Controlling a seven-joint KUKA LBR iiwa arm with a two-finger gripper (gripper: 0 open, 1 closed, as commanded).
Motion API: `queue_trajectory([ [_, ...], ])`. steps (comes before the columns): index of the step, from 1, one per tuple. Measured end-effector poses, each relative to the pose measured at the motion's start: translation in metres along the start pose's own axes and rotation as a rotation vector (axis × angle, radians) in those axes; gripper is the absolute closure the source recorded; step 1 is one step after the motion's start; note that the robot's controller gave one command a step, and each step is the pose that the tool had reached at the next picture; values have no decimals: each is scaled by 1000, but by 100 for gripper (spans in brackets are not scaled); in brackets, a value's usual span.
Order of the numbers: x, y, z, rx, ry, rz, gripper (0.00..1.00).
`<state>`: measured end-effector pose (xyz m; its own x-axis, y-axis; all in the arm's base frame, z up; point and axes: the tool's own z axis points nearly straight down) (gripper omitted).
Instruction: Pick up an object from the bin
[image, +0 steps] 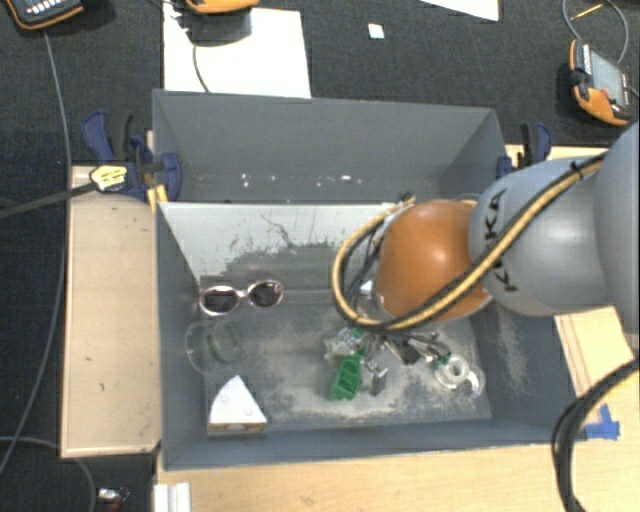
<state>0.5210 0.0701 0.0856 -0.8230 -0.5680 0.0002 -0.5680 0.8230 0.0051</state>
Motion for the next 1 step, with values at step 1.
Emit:
queue_trajectory([
  [1, 1, 1, -37, -3, 5, 0, 100],
])
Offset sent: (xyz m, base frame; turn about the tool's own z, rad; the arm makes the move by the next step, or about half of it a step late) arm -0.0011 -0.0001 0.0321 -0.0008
